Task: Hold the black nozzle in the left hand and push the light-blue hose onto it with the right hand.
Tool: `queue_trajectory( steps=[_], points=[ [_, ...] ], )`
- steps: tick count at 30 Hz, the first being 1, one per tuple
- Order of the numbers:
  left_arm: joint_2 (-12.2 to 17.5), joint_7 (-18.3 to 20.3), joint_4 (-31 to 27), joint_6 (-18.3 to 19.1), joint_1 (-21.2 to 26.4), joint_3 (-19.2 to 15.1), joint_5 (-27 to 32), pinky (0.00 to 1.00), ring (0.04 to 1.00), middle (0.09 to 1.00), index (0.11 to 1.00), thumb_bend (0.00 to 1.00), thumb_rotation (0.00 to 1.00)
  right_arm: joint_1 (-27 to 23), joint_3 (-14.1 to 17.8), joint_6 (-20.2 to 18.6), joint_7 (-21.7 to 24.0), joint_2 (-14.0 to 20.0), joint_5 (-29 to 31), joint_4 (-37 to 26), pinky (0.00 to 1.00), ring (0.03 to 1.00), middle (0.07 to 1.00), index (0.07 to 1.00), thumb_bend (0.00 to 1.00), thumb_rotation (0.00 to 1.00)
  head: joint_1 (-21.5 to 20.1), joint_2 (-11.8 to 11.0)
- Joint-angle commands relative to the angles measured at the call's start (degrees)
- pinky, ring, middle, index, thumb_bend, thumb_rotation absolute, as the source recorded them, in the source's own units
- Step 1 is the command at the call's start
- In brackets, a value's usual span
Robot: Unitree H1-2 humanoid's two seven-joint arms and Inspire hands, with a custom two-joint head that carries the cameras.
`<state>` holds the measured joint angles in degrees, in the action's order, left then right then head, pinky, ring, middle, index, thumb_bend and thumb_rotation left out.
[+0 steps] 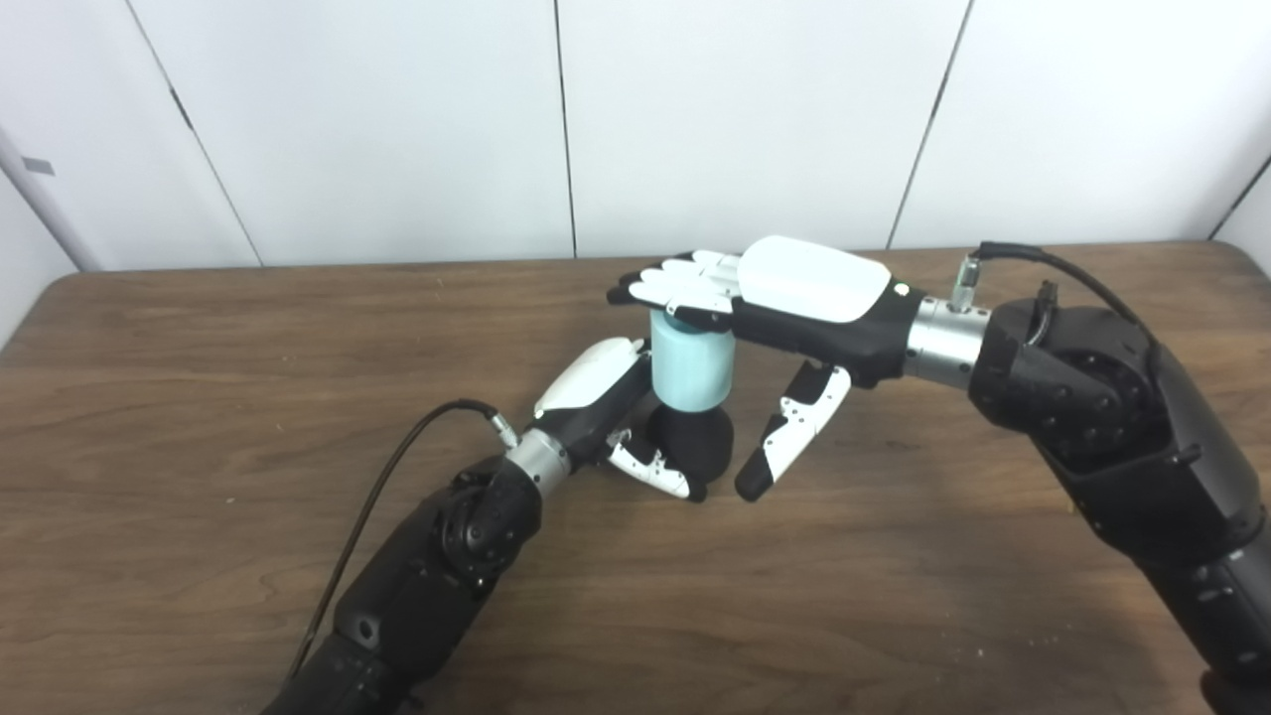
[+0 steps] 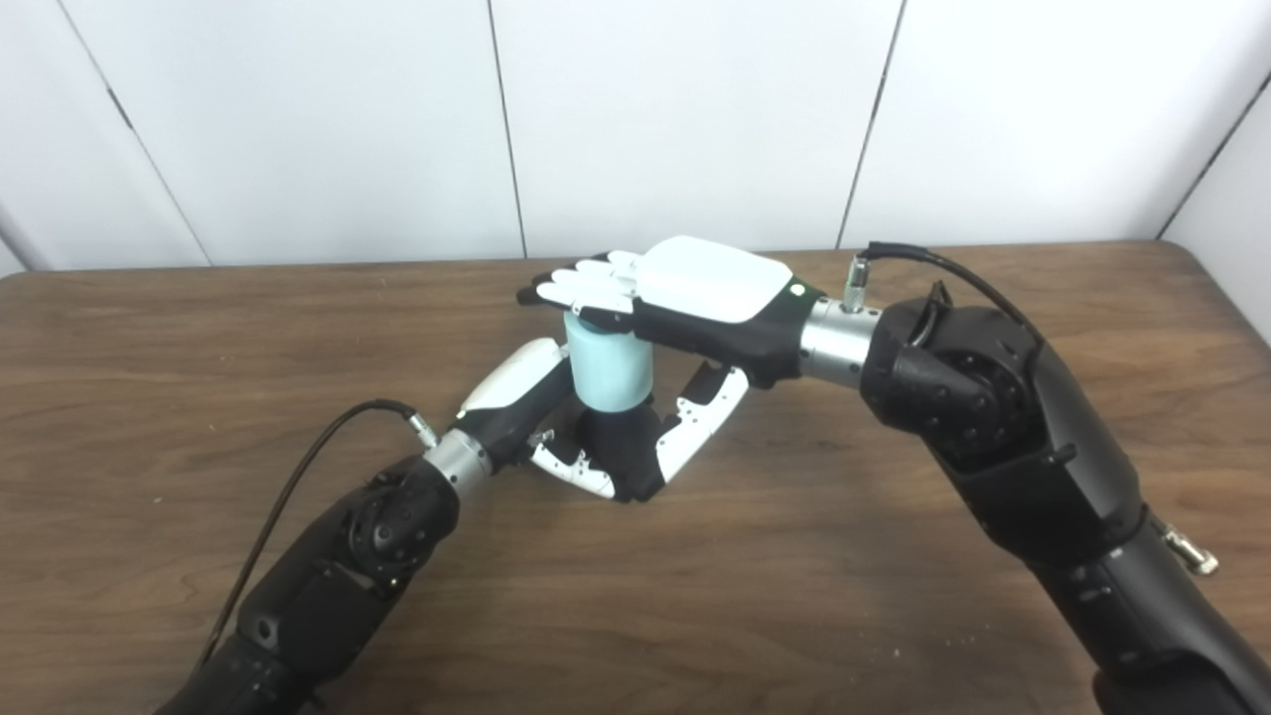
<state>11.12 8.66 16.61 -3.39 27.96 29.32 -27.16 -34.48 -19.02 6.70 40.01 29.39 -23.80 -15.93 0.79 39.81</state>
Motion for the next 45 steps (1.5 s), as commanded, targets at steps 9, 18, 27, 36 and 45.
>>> queue_trajectory(
  steps=[9,18,27,36,45],
  points=[
    [0.28,5.91,2.87,3.38,-3.69,2.92,-1.43,1.0,0.62,0.499,0.478,0.52,0.0,-0.73,-2.87,-1.21,2.62,0.75,-3.67,1.65,1.0,1.0,1.0,0.961,0.88,0.9,0.11,0.22],
    [0.56,6.37,2.46,3.62,-3.6,2.82,-1.15,1.0,0.62,0.5,0.478,0.52,0.0,-0.24,-3.44,-5.41,4.4,1.86,-4.81,0.65,1.0,1.0,1.0,0.96,0.9,0.91,0.18,0.52],
    [0.88,6.32,2.01,4.01,-3.35,2.64,-1.43,1.0,0.62,0.503,0.476,0.52,0.0,1.93,-3.92,-8.09,4.43,1.61,-2.91,-1.03,0.93,0.99,1.0,0.967,0.85,0.86,0.28,0.69],
    [0.67,6.15,2.05,4.15,-3.13,2.78,-1.77,1.0,0.621,0.504,0.476,0.52,0.0,2.39,-4.9,-2.87,3.61,1.76,2.91,-0.97,0.95,0.98,0.982,0.937,0.84,0.84,0.36,0.92],
    [0.8,6.01,2.83,3.28,-3.03,2.51,-1.25,1.0,0.619,0.512,0.471,0.52,0.0,2.16,-5.8,2.03,2.39,2.03,5.73,0.52,0.89,0.948,0.959,0.904,0.82,0.78,0.39,1.14]
  ],
)
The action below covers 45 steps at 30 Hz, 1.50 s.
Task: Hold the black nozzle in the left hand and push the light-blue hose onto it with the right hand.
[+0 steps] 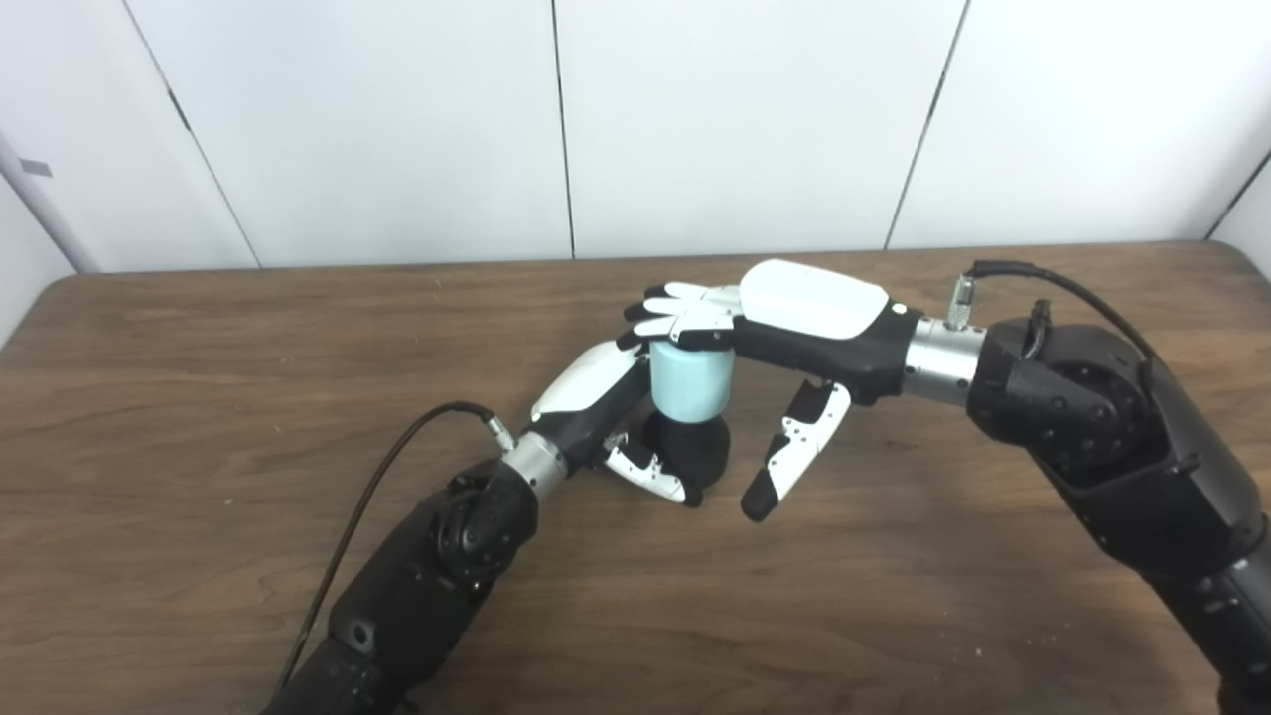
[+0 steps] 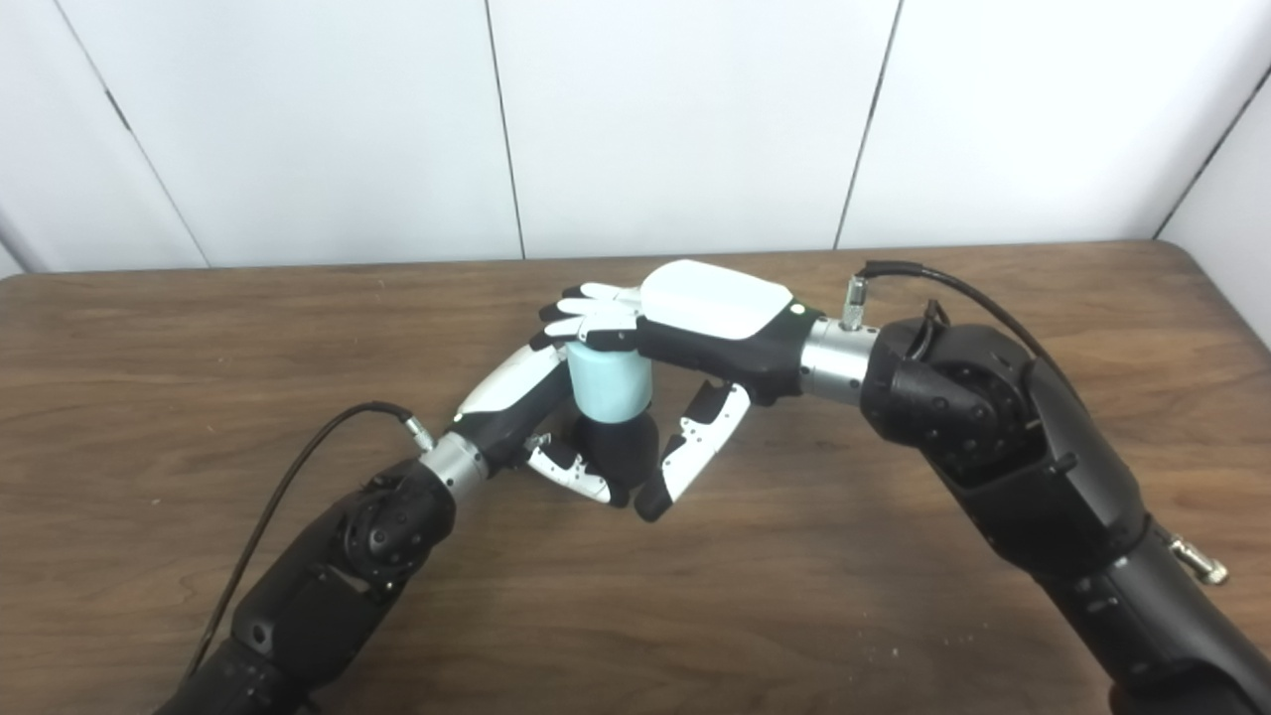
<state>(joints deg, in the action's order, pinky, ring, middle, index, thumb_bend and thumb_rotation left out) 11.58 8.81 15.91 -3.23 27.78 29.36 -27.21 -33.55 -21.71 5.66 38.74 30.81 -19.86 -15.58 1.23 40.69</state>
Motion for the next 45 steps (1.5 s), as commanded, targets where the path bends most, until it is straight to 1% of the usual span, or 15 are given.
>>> queue_trajectory(
  steps=[1,7,12,19,25,31,37,43,45],
  points=[
    [0.32,5.87,3.59,3.09,-2.83,2.44,-1.13,1.0,0.62,0.513,0.47,0.52,0.0,1.21,-3.09,3.4,3.48,0.64,1.99,0.01,0.9,0.948,0.958,0.903,0.82,0.78,-0.05,0.26],
    [0.15,6.11,3.9,3.47,-2.63,2.5,-0.98,1.0,0.626,0.518,0.468,0.52,0.0,1.26,-3.48,6.42,2.03,0.66,1.67,0.12,0.92,0.957,0.955,0.902,0.79,0.76,-0.17,0.36],
    [0.24,6.34,3.55,3.82,-2.61,2.55,-0.88,1.0,0.626,0.517,0.469,0.52,0.0,1.13,-3.51,7.15,1.34,0.85,0.67,1.19,0.93,0.957,0.95,0.902,0.78,0.76,-0.19,0.33],
    [0.39,6.2,3.09,4.0,-2.83,2.5,-1.05,1.0,0.622,0.516,0.47,0.52,0.0,1.28,-3.51,4.1,1.77,1.32,-1.81,1.03,0.94,0.97,0.968,0.923,0.81,0.79,-0.14,0.35],
    [0.53,6.14,3.02,3.94,-2.93,2.51,-1.11,1.0,0.621,0.513,0.471,0.52,0.0,2.06,-3.57,-0.53,2.48,1.36,-5.35,0.11,0.96,0.99,0.997,0.963,0.81,0.83,-0.19,0.49],
    [0.34,6.09,3.29,4.07,-2.91,2.57,-1.19,1.0,0.62,0.513,0.471,0.52,0.0,1.77,-3.52,-3.84,3.49,1.48,-6.8,-0.93,0.97,0.997,1.0,0.969,0.81,0.82,-0.35,0.5],
    [0.28,6.25,3.11,4.33,-2.84,2.63,-1.22,1.0,0.622,0.513,0.471,0.52,0.0,1.55,-3.52,-4.94,3.63,1.6,-7.25,-1.76,0.97,0.994,0.999,0.965,0.8,0.81,-0.21,0.5],
    [0.28,6.18,3.68,4.06,-2.64,2.6,-1.16,1.0,0.622,0.513,0.47,0.52,0.0,1.73,-3.03,-4.22,2.67,1.59,-7.09,-1.16,0.97,0.991,0.996,0.961,0.79,0.8,-0.16,0.39],
    [0.27,6.18,3.62,4.18,-2.64,2.64,-1.28,1.0,0.623,0.513,0.47,0.52,0.0,0.88,-2.31,-4.37,2.55,1.59,-6.34,-1.76,0.96,0.986,0.992,0.956,0.79,0.79,-0.11,0.29]
  ],
)
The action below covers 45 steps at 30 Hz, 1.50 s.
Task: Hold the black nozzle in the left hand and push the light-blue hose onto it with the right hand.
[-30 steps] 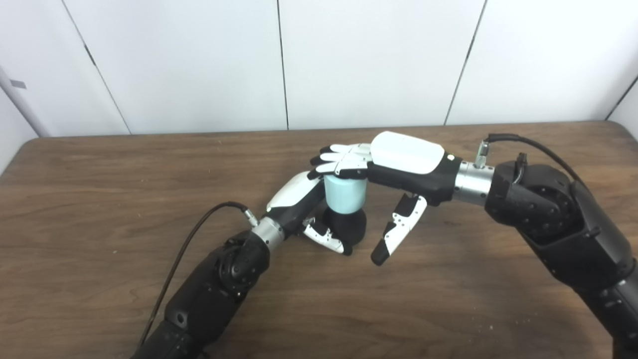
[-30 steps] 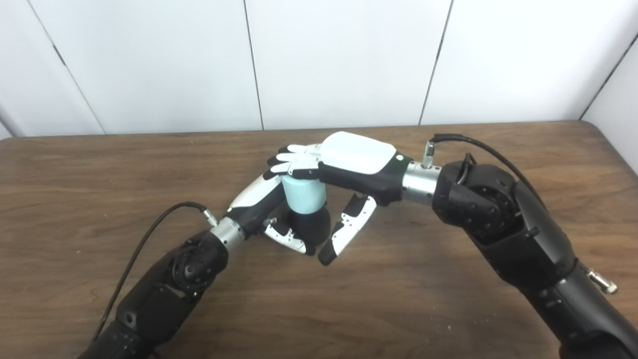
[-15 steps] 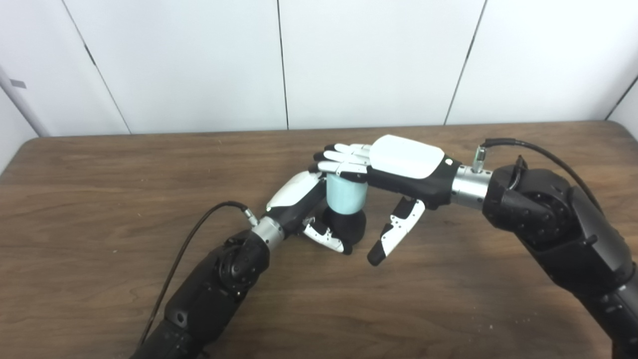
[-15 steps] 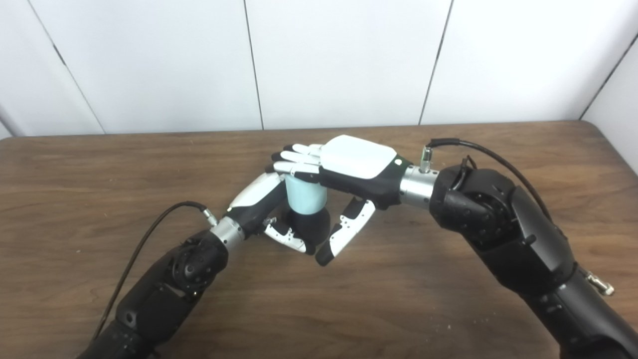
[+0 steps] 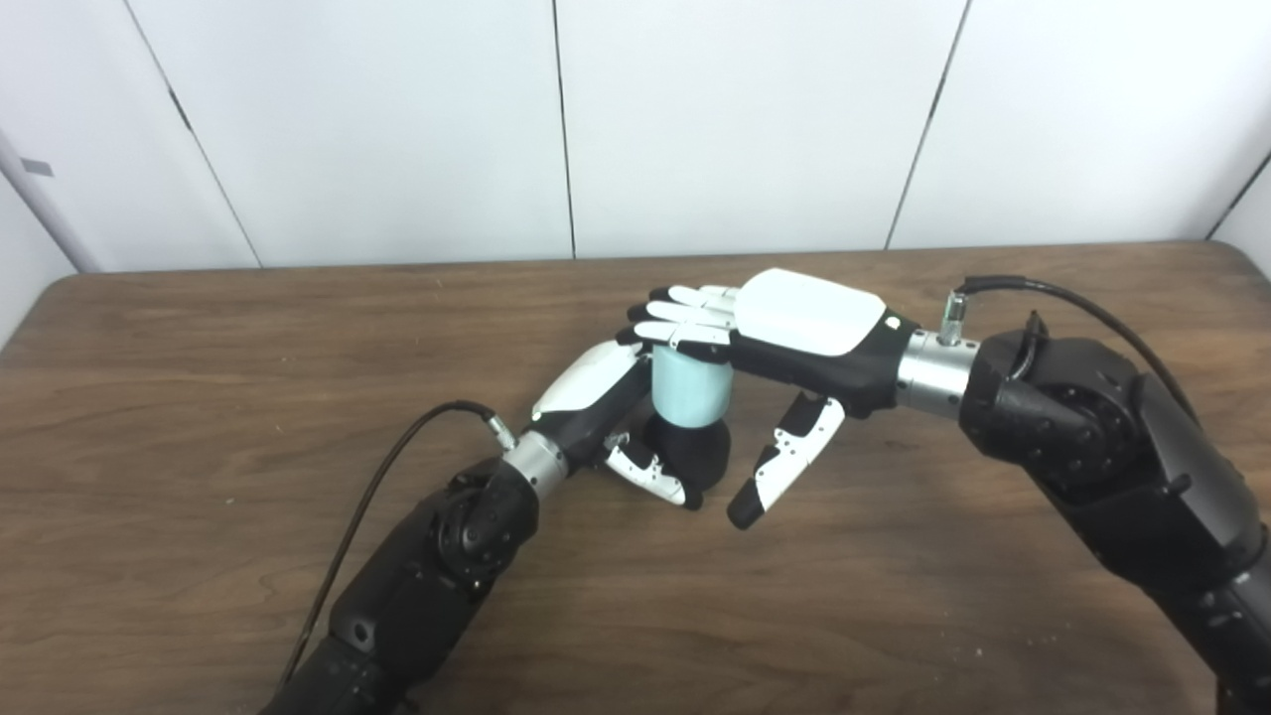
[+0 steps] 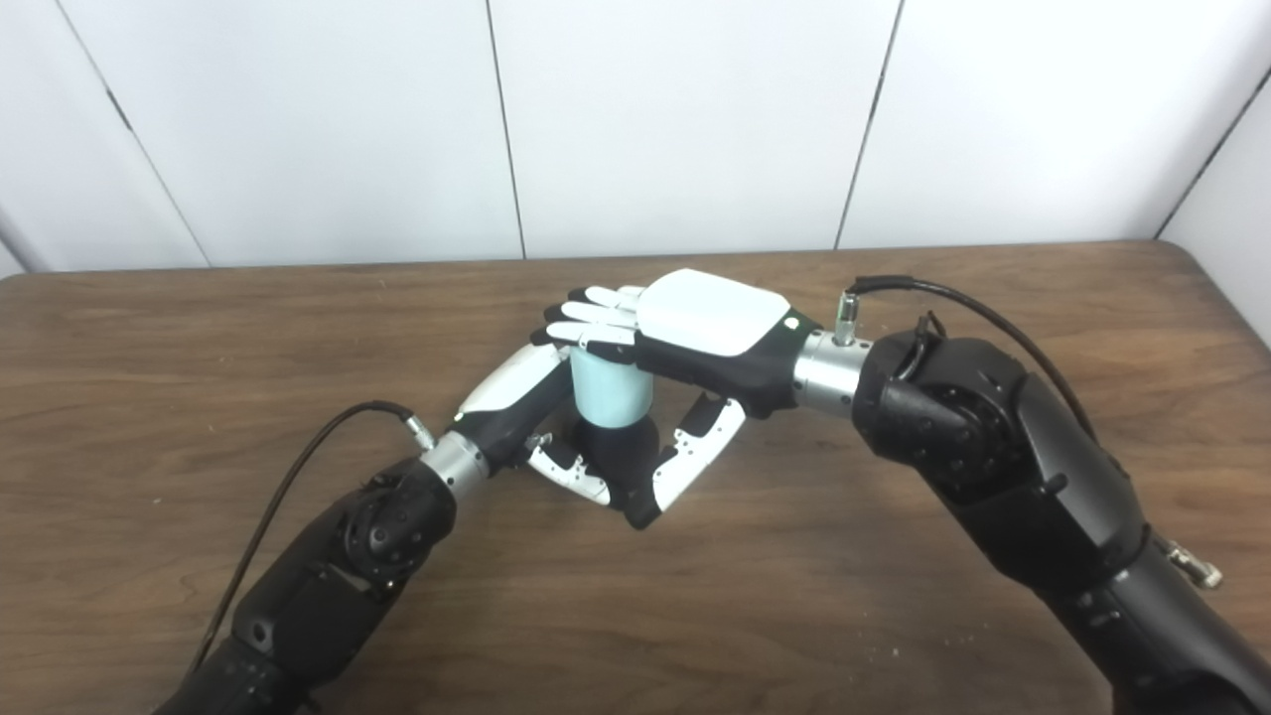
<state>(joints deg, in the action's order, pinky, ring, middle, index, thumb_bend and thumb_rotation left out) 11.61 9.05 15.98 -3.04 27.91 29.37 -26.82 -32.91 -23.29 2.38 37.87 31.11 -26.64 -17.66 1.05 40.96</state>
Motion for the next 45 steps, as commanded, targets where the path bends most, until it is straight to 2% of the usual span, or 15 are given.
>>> queue_trajectory(
  steps=[1,3,6,8,10,13,17,22,32,33,34,35,36,38,45],
  points=[
    [0.25,5.97,3.46,4.09,-2.77,2.66,-1.74,1.0,0.623,0.513,0.47,0.52,0.0,-0.32,-0.18,-1.15,3.22,1.3,0.79,-0.02,0.95,0.981,0.989,0.953,0.79,0.78,0.07,0.03],
    [0.25,5.99,3.4,4.21,-2.74,2.67,-1.79,1.0,0.625,0.514,0.47,0.52,0.0,-1.28,1.85,-0.22,0.81,0.88,0.88,-0.1,0.95,0.974,0.995,0.963,0.77,0.76,0.07,0.03],
    [0.24,5.97,3.36,4.2,-2.76,2.68,-1.8,1.0,0.627,0.514,0.47,0.52,0.0,-1.52,4.99,0.99,-4.17,-0.83,-1.11,0.18,0.92,0.962,1.0,0.974,0.75,0.59,0.07,0.03],
    [0.23,5.95,3.25,4.23,-2.81,2.71,-1.84,1.0,0.626,0.514,0.47,0.52,0.0,-1.17,7.7,0.84,-8.7,-2.85,-3.48,0.24,0.87,0.951,1.0,0.988,0.73,0.41,0.07,0.03],
    [0.06,5.75,3.95,3.94,-2.65,2.75,-1.87,1.0,0.626,0.514,0.47,0.52,0.0,-1.03,11.53,-1.86,-13.87,-6.32,-5.52,0.85,0.8,0.944,1.0,0.997,0.73,0.3,-0.12,-0.35],
    [-0.09,5.69,4.34,3.85,-2.53,2.75,-1.79,1.0,0.625,0.514,0.47,0.52,0.0,-1.57,15.67,-5.5,-17.99,-10.28,-5.84,1.89,0.72,0.937,1.0,1.0,0.76,0.26,-0.07,-0.47],
    [-0.12,5.71,4.31,3.88,-2.49,2.74,-1.76,1.0,0.625,0.514,0.47,0.52,0.0,-2.0,17.58,-8.75,-18.09,-11.71,-4.77,1.49,0.78,0.944,1.0,1.0,0.78,0.21,0.06,-0.48],
    [0.06,5.56,4.54,3.47,-2.52,2.62,-1.62,1.0,0.625,0.514,0.47,0.52,0.0,-0.92,18.79,-14.95,-14.43,-10.81,-0.21,0.03,0.8,0.949,1.0,1.0,0.78,0.19,0.01,-0.52],
    [0.31,5.35,4.18,3.74,-2.73,2.16,-1.49,1.0,0.624,0.516,0.469,0.52,0.0,5.35,19.46,-15.46,-12.78,-6.09,4.38,0.08,0.73,0.923,1.0,1.0,0.76,0.05,0.65,-0.82],
    [0.25,5.62,4.16,4.14,-2.77,1.96,-1.12,1.0,0.627,0.499,0.483,0.52,0.0,6.26,20.18,-15.33,-13.86,-6.35,4.68,0.42,0.72,0.914,1.0,1.0,0.76,0.04,0.54,-0.82],
    [0.2,5.82,4.14,4.43,-2.81,1.81,-0.86,1.0,0.709,0.658,0.678,0.77,0.09,6.91,20.71,-15.23,-14.65,-6.55,4.91,0.66,0.7,0.891,0.998,1.0,0.75,0.03,0.54,-0.82],
    [0.15,6.17,4.11,5.05,-2.78,1.61,-0.54,1.0,0.709,0.658,0.678,0.77,0.09,7.78,21.55,-14.91,-15.77,-7.03,5.46,1.06,0.7,0.891,0.998,1.0,0.75,0.03,0.57,-0.81],
    [0.15,6.53,3.97,5.92,-2.73,1.36,-0.25,1.0,0.789,0.777,0.783,0.85,0.15,8.72,22.52,-14.36,-17.12,-7.75,6.33,1.59,0.68,0.877,0.987,1.0,0.75,0.05,0.73,-0.79],
    [0.21,6.86,3.56,7.22,-2.74,0.92,-0.04,1.0,0.889,0.882,0.884,0.95,0.22,10.23,23.98,-13.42,-19.28,-8.99,7.91,2.26,0.68,0.865,0.982,1.0,0.74,0.15,0.76,-0.81],
    [1.01,6.6,1.94,9.84,-3.07,0.72,-0.97,1.0,0.997,0.988,0.995,1.0,0.29,13.4,25.33,-10.72,-23.2,-10.56,10.4,2.86,0.66,0.843,0.958,0.994,0.79,0.25,0.9,-0.63]
  ],
)
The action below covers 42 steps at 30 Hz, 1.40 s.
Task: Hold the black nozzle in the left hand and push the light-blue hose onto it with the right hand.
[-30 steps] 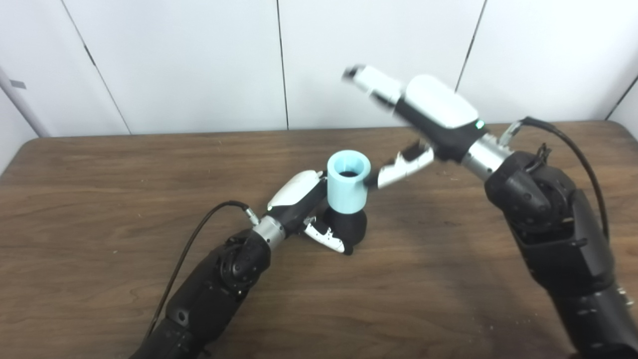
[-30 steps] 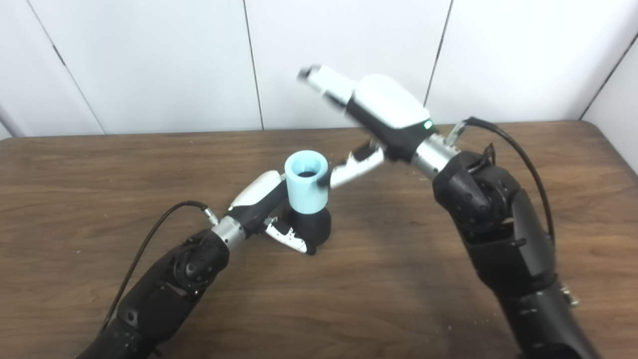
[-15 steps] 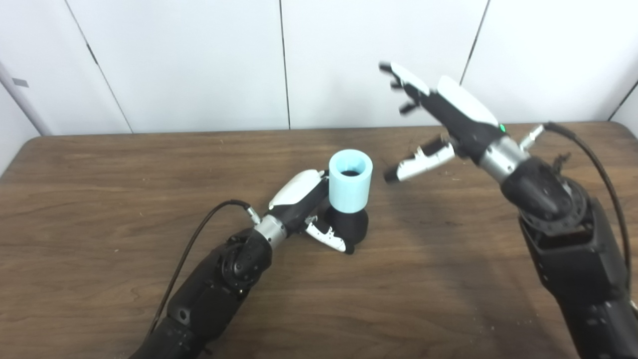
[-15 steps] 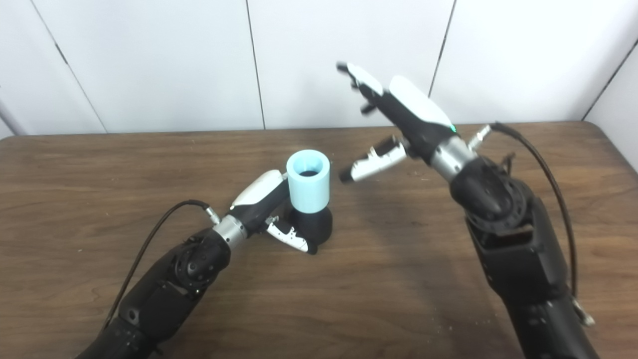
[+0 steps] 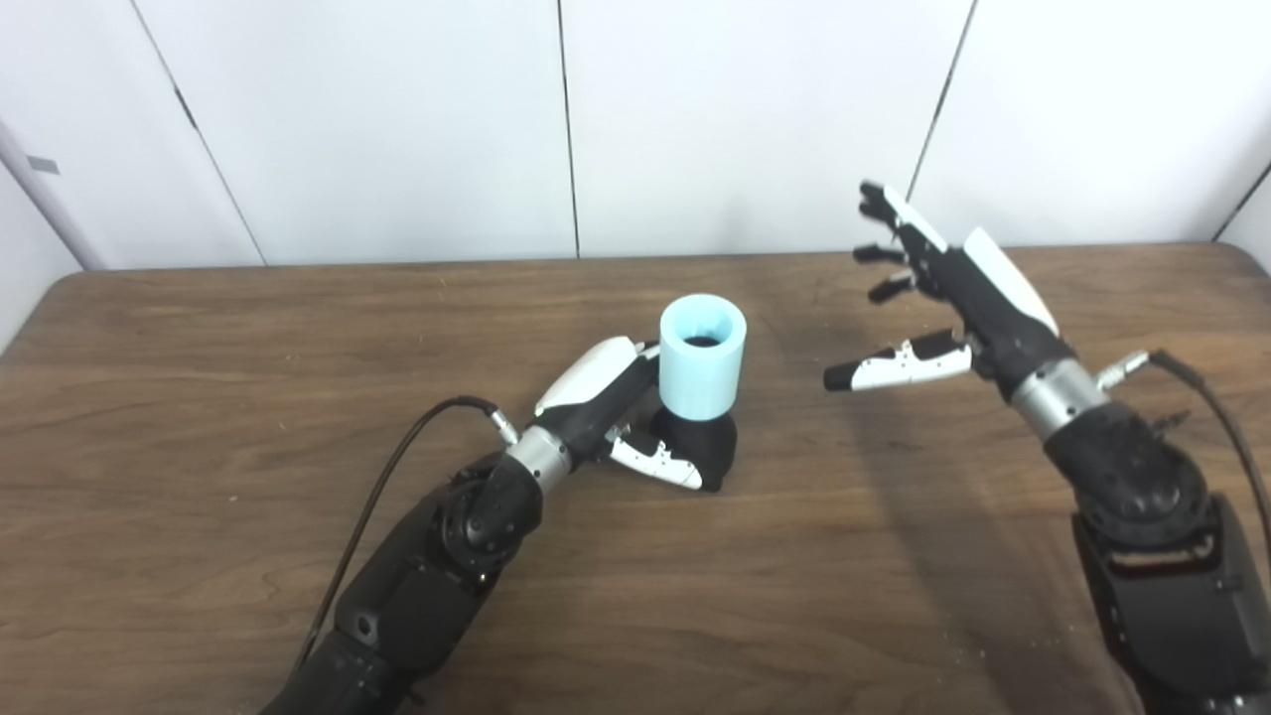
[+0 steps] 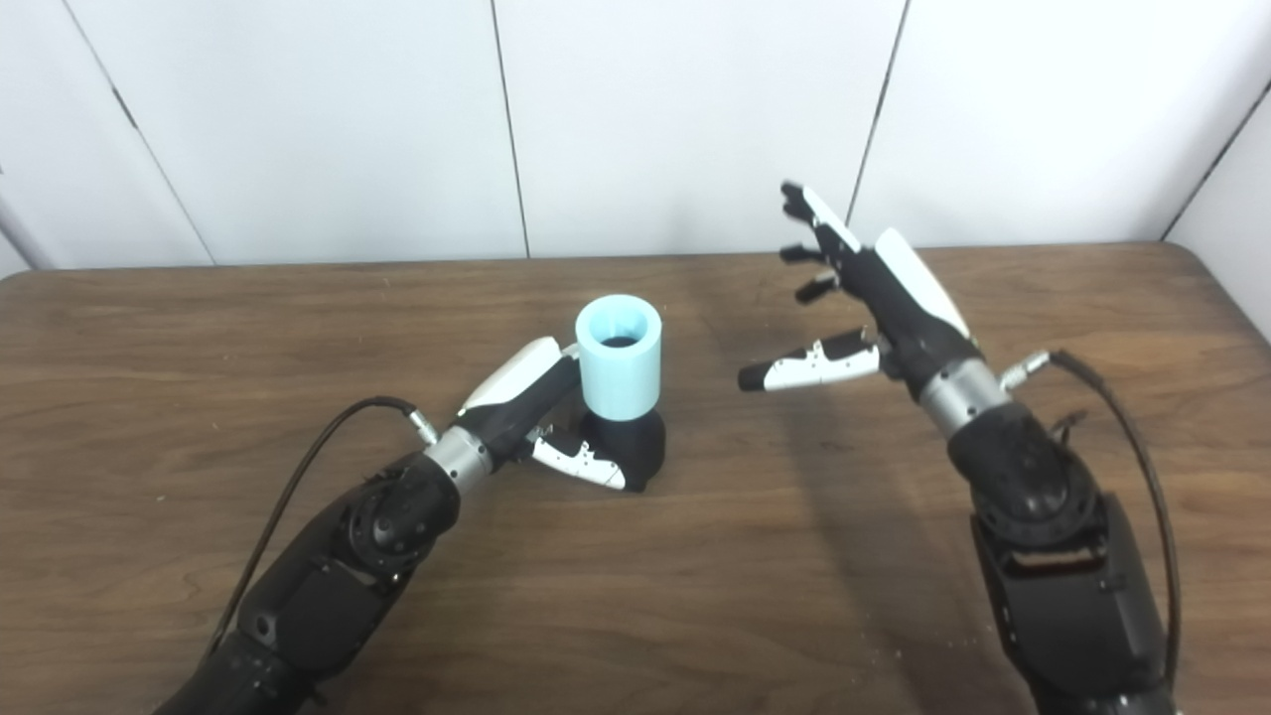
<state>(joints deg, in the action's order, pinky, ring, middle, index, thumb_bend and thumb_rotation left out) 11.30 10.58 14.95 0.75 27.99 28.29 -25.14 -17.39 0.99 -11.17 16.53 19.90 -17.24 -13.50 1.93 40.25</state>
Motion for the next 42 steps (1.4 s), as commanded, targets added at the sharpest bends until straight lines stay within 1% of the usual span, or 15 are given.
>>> queue_trajectory(
  steps=[1,7,11,14,15,16,18,20,22,24,28,34,37,39,42],
  points=[
    [1.42,5.06,2.83,6.21,-3.18,1.83,-2.7,1.0,0.999,0.995,0.998,1.0,0.3,-1.96,0.99,3.02,-2.05,0.7,1.15,-1.3,0.65,0.845,0.959,0.994,0.79,0.25,0.03,0.07],
    [1.79,3.94,1.67,6.8,-4.21,1.99,-4.41,1.0,1.0,1.0,1.0,1.0,0.31,-0.81,1.08,5.03,-3.59,0.42,2.61,-0.68,0.64,0.833,0.95,0.974,0.78,0.24,-0.07,0.09],
    [2.09,3.71,1.28,7.09,-4.4,1.73,-5.53,1.0,1.0,1.0,1.0,1.0,0.31,-0.53,0.85,4.92,-4.08,0.21,2.82,-0.95,0.63,0.815,0.937,0.96,0.77,0.22,0.05,-0.04],
    [3.05,4.55,-0.9,8.74,-4.43,0.48,-5.6,1.0,1.0,0.999,1.0,1.0,0.3,-0.19,0.99,4.07,-4.1,0.47,3.01,-1.73,0.63,0.813,0.933,0.951,0.76,0.21,0.14,-0.34],
    [3.58,4.75,-2.05,9.39,-4.53,-0.28,-5.35,1.0,1.0,0.988,0.993,1.0,0.29,0.01,1.13,3.82,-4.12,0.49,3.16,-2.13,0.63,0.813,0.932,0.948,0.76,0.2,0.23,-0.52],
    [4.14,4.7,-3.33,9.89,-4.79,-1.32,-4.93,1.0,0.991,0.959,0.953,0.97,0.27,0.27,1.23,3.52,-4.22,0.34,3.24,-2.68,0.63,0.813,0.93,0.942,0.76,0.19,0.36,-0.66],
    [4.78,3.08,-5.79,9.54,-6.16,-4.53,-3.49,0.97,0.925,0.891,0.871,0.87,0.24,0.79,1.34,3.06,-4.58,-0.29,3.46,-3.59,0.63,0.809,0.917,0.932,0.75,0.18,0.67,-0.96],
    [4.05,-1.15,-7.07,7.16,-8.27,-8.94,-1.66,0.84,0.833,0.817,0.803,0.77,0.18,1.2,1.45,2.77,-5.11,-1.22,3.8,-4.07,0.62,0.799,0.899,0.915,0.75,0.18,0.92,-1.09],
    [2.97,-4.68,-8.68,5.76,-9.96,-12.72,-0.73,0.69,0.747,0.742,0.755,0.71,0.11,1.47,1.51,2.57,-5.78,-2.25,3.85,-4.2,0.61,0.776,0.874,0.892,0.75,0.17,0.92,-1.09],
    [2.56,-5.82,-10.85,5.63,-10.9,-15.34,-0.3,0.63,0.716,0.711,0.734,0.7,0.07,1.5,1.65,2.3,-6.42,-3.21,3.99,-3.99,0.6,0.758,0.856,0.876,0.74,0.16,1.22,-1.28],
    [3.14,-5.7,-13.59,5.81,-11.75,-19.84,1.45,0.63,0.721,0.725,0.741,0.71,0.03,1.64,1.56,1.06,-7.4,-4.6,4.15,-4.64,0.57,0.734,0.838,0.855,0.73,0.13,1.04,-1.38],
    [3.3,-8.74,-13.45,2.88,-12.09,-24.82,3.26,0.65,0.742,0.735,0.744,0.71,0.0,1.84,1.56,-0.6,-7.03,-5.04,4.49,-6.02,0.55,0.724,0.841,0.85,0.73,0.15,1.09,-1.42],
    [1.34,-11.48,-14.47,1.15,-12.12,-27.83,5.99,0.64,0.733,0.728,0.742,0.7,0.01,2.26,1.87,-1.26,-6.87,-4.8,5.29,-6.53,0.54,0.721,0.837,0.848,0.74,0.17,1.23,-1.52],
    [-1.03,-11.11,-15.85,1.06,-12.37,-28.96,10.18,0.63,0.734,0.728,0.745,0.7,0.03,2.85,2.26,-3.78,-7.2,-6.3,6.65,-7.85,0.54,0.707,0.812,0.838,0.73,0.18,1.28,-1.51],
    [-2.63,-9.71,-17.49,1.3,-12.86,-29.0,13.61,0.62,0.734,0.726,0.745,0.7,0.04,3.62,3.04,-6.92,-8.93,-9.89,9.02,-9.15,0.53,0.688,0.78,0.824,0.72,0.18,1.65,-1.74]
  ],
)
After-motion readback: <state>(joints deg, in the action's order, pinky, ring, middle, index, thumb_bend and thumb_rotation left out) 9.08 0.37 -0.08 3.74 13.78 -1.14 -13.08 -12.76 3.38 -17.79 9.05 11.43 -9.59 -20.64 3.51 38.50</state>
